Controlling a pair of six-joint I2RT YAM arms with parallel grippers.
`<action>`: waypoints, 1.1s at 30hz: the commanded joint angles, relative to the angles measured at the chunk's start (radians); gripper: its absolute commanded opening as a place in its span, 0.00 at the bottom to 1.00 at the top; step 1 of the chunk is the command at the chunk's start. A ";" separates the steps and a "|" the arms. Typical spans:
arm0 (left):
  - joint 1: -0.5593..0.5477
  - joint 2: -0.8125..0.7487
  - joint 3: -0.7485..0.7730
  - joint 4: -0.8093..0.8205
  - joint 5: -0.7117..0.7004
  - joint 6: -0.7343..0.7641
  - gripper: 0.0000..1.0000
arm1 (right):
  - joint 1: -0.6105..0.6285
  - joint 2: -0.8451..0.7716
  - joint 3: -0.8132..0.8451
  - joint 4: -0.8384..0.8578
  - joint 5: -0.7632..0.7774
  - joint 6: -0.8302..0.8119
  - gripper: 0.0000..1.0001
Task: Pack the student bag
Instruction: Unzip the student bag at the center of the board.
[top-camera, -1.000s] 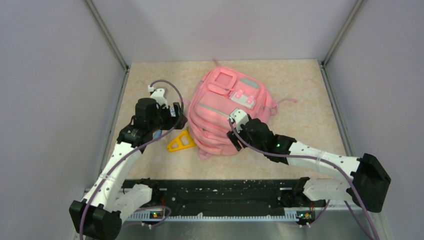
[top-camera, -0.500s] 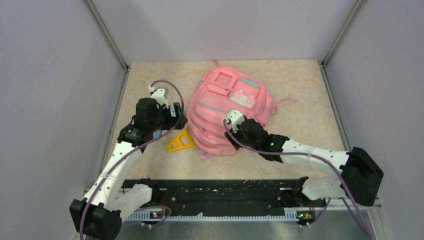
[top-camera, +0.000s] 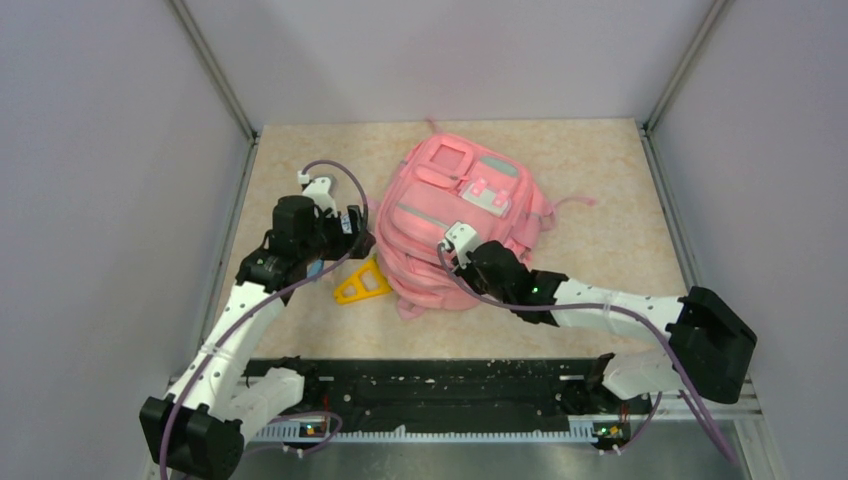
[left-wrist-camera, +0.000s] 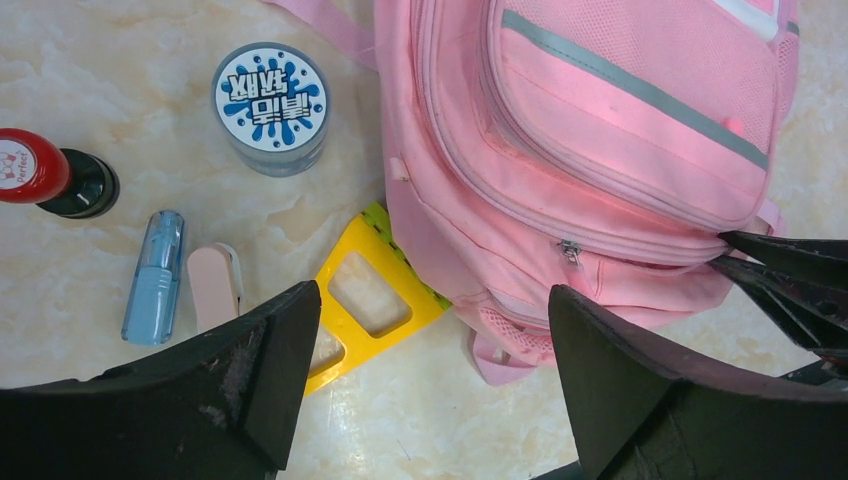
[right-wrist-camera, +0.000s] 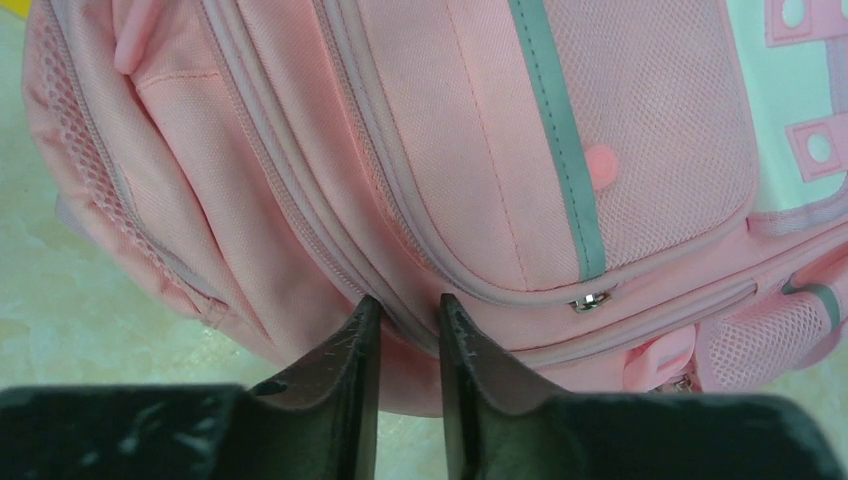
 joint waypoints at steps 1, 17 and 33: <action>0.000 0.011 0.000 0.017 0.001 0.013 0.88 | -0.006 -0.003 0.067 0.078 0.113 -0.033 0.06; 0.024 0.120 0.035 0.012 -0.187 0.030 0.89 | -0.005 -0.284 0.030 0.149 0.171 0.004 0.00; 0.073 0.645 0.338 -0.010 -0.219 0.000 0.93 | -0.006 -0.378 -0.025 0.193 0.081 0.069 0.00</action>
